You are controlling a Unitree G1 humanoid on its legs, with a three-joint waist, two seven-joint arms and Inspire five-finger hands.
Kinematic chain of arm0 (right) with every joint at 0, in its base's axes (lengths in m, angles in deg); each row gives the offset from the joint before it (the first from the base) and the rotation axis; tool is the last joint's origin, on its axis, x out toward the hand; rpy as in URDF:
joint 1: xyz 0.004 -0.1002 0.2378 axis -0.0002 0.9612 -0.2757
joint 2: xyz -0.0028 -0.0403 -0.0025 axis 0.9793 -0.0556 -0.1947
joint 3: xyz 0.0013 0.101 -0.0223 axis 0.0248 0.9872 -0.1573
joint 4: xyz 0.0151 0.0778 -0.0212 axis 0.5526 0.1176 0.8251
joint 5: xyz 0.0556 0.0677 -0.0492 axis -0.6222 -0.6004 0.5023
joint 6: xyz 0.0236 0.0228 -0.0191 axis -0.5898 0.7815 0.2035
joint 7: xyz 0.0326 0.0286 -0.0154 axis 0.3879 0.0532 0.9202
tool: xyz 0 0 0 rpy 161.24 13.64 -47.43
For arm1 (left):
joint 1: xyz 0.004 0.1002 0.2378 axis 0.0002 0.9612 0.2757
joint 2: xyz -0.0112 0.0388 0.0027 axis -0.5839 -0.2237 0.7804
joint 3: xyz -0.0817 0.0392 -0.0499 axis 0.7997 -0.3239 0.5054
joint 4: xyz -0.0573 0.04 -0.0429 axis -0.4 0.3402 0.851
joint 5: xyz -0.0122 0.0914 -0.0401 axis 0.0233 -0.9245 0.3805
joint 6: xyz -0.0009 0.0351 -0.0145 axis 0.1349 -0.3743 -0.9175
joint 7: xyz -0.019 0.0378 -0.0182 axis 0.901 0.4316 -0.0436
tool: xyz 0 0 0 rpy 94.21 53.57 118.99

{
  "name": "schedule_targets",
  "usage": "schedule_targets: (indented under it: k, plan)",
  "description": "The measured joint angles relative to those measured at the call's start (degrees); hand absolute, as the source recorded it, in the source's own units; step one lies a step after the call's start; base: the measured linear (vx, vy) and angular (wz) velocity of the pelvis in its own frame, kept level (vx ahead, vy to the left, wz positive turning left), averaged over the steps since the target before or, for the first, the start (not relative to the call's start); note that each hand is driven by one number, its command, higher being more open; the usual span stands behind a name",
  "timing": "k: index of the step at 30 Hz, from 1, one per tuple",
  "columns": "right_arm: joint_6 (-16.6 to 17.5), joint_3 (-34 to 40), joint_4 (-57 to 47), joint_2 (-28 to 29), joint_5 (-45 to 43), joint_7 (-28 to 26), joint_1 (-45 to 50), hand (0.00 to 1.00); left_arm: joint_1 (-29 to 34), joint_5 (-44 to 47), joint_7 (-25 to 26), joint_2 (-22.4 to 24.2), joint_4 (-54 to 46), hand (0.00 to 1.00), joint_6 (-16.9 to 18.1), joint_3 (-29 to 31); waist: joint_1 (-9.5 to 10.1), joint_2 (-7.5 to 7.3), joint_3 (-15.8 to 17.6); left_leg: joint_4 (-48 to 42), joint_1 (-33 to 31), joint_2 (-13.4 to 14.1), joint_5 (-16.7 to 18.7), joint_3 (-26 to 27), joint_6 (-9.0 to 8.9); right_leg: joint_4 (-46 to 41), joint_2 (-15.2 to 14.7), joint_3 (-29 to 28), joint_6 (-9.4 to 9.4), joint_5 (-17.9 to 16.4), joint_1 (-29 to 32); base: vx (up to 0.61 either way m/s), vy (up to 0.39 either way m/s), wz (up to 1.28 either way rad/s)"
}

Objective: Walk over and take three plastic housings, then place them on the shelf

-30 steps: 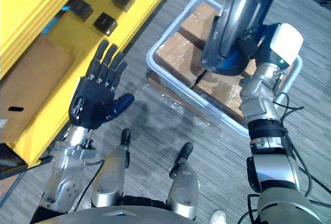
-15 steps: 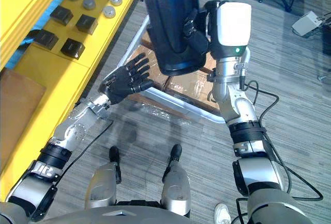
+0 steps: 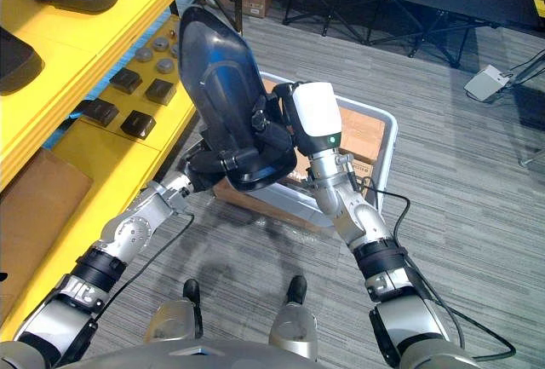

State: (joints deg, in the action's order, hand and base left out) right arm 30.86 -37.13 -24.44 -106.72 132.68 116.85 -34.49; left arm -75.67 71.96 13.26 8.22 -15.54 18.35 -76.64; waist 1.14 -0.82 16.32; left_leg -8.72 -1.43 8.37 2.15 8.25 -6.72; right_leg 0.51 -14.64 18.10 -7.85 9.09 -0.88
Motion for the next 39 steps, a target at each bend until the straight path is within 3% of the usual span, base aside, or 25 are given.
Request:
schedule_targets:
  k: [9,13,17,20,21,24,30,31,35,39]
  plan:
    - [0.03,-1.47,1.53,2.03,-2.92,0.09,4.45,0.00,4.54,-2.58,7.24,2.53,-2.28,0.00,2.75,-0.35,0.30,0.05,-3.22,0.98,0.03,-0.07,-0.11,-0.69,-0.08,1.28,0.29,0.70,-0.09,0.07,-0.68,0.03,-0.005,0.05]
    - [0.02,-4.11,1.36,3.90,-4.74,2.08,5.54,0.00,7.10,-2.67,13.72,4.30,-2.27,0.00,5.22,-0.29,0.34,-0.29,-4.71,1.12,0.37,-0.03,-0.04,-0.97,-0.16,2.04,0.46,1.17,-0.10,0.08,-1.52,0.00,-0.002,0.02]
    - [-0.64,-4.76,1.36,6.04,-6.59,2.38,7.96,0.00,10.10,-6.96,15.28,5.65,-2.28,0.00,8.97,-0.83,0.66,-0.48,-5.31,1.26,0.88,0.00,0.09,-1.53,-0.31,2.67,0.62,1.83,-0.20,0.16,-2.69,0.01,-0.004,0.06]
    - [-0.63,-4.79,1.36,7.09,-6.97,3.56,8.80,0.00,10.72,-7.28,15.41,6.25,-2.31,0.00,9.88,-0.83,1.11,-0.51,-5.34,1.67,0.95,0.00,0.07,-1.70,-0.30,2.71,0.65,2.04,-0.19,0.16,-2.69,0.00,0.000,0.01]
    - [-0.63,-4.70,1.36,7.34,-6.97,4.38,9.15,1.00,10.75,-8.56,15.47,6.58,-2.34,0.00,10.35,-0.83,1.39,-0.55,-5.38,1.91,0.98,0.00,-0.03,-1.78,-0.26,2.74,0.69,2.12,-0.19,0.16,-2.69,0.00,0.000,0.00]
    - [-0.17,-4.40,-0.86,8.10,-9.17,5.62,11.07,1.00,12.78,-12.58,17.08,6.98,-6.36,0.00,11.01,0.00,1.58,-0.59,-5.47,2.19,1.00,0.00,-0.11,-1.90,-0.33,2.82,0.72,2.58,-0.13,0.11,-2.69,0.00,0.000,0.00]
    - [5.41,-2.82,-8.33,9.73,-16.44,4.40,15.91,1.00,18.76,-27.28,23.02,10.49,-16.56,0.00,15.47,5.82,1.68,-0.60,-6.65,4.49,2.15,-0.04,-1.28,-2.72,-0.56,2.83,0.82,4.43,0.22,-0.23,-3.51,0.03,-0.007,0.09]
    - [7.17,-2.77,-11.45,9.79,-20.91,1.50,17.92,1.00,19.59,-32.46,26.43,11.44,-18.39,0.00,17.97,9.14,1.68,-0.63,-7.03,5.03,2.36,-0.07,-1.49,-2.88,-0.59,2.83,0.83,4.92,0.27,-0.28,-3.66,0.00,-0.003,0.07]
    - [9.32,-0.68,-18.36,10.33,-33.75,-7.86,22.45,1.00,22.83,-42.98,33.00,12.22,-24.77,0.00,22.52,16.76,1.76,-0.59,-7.06,5.30,2.83,-0.10,-1.53,-3.09,-0.55,2.89,0.83,5.39,0.48,-0.59,-4.28,0.00,0.000,0.04]
    - [9.48,9.10,-25.60,10.46,-45.50,-18.21,26.39,1.00,29.05,-57.11,39.81,12.09,-31.67,0.00,23.75,23.19,1.96,-0.69,-7.42,5.93,3.00,-0.16,-1.65,-3.11,-0.60,3.28,0.83,5.70,0.50,-0.69,-4.37,0.00,0.001,0.01]
